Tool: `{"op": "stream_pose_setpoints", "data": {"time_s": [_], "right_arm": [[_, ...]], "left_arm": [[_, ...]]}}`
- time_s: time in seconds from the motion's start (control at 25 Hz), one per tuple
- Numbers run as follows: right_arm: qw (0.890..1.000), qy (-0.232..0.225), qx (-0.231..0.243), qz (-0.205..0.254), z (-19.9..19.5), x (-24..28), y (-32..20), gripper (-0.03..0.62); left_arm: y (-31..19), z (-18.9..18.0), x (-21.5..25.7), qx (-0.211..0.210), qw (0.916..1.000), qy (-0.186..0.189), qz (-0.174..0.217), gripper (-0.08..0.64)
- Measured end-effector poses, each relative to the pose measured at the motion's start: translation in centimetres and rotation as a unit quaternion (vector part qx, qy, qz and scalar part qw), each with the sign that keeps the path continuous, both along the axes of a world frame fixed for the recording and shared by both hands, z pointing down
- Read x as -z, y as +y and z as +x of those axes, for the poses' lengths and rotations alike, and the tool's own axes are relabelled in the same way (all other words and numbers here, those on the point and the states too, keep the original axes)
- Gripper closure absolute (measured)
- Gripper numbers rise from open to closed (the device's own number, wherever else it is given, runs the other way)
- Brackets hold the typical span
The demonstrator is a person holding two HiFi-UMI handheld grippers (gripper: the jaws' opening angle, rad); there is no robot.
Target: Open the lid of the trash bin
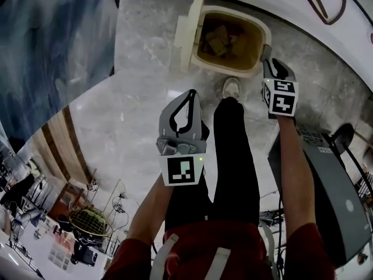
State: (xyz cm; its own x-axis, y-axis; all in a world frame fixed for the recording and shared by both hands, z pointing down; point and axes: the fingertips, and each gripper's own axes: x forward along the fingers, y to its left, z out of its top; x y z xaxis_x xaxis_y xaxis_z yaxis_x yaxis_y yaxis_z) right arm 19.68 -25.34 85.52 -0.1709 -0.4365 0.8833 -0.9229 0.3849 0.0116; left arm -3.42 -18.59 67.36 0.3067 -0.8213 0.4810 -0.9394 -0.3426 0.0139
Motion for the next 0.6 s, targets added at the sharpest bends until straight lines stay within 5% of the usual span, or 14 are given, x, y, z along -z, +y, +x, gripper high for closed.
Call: {"op": "stream_pose_setpoints", "data": {"time_s": [0.6], "right_arm": [[0.999, -0.036, -0.002, 0.03, -4.5, 14.1, 9.1, 0.491]], "left_arm": [[0.2, -2.0, 13.5, -0.021, 0.9952, -0.003, 0.095, 0.555]]}}
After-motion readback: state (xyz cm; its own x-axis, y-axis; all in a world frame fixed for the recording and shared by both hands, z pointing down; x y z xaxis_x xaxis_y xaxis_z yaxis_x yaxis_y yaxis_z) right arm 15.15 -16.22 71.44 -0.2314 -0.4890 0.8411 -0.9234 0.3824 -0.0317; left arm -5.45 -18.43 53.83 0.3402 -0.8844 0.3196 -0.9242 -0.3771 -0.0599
